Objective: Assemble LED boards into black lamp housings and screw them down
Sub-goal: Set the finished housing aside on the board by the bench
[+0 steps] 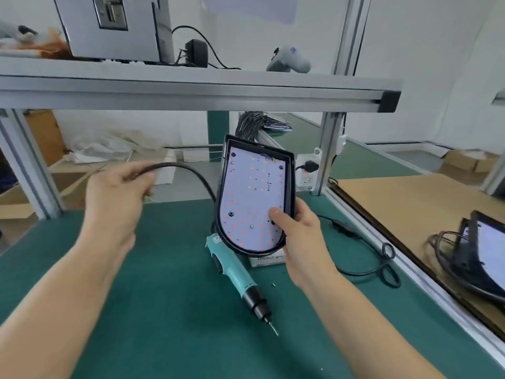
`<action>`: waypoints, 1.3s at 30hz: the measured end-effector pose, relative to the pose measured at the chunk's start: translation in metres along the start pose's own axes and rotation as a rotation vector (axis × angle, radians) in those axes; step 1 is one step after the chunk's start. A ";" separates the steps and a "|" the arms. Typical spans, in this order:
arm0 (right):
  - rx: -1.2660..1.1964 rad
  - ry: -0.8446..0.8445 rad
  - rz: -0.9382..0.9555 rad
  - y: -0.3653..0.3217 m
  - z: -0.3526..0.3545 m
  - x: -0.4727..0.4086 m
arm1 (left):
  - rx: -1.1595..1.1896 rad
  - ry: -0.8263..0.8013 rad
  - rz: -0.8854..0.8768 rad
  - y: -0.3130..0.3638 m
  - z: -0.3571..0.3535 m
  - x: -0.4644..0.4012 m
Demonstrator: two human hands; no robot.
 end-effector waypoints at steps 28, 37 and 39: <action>0.499 1.009 0.384 -0.155 0.353 -0.032 | 0.195 -1.247 0.457 0.074 -0.371 0.365; 0.782 1.114 0.198 -0.139 0.384 -0.044 | -0.049 -1.459 -0.010 0.050 -0.363 0.374; 0.860 1.138 0.177 -0.137 0.384 -0.044 | -0.057 -1.443 -0.098 0.048 -0.361 0.372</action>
Point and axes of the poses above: each hand's wrist, its own x-axis away from the middle knuckle, its own z-axis out of the back of the hand, y = z × x, the point moved 3 cm from there along -x, towards the middle knuckle, and after that the axes turned 14 degrees about y, right-handed, at the moved point
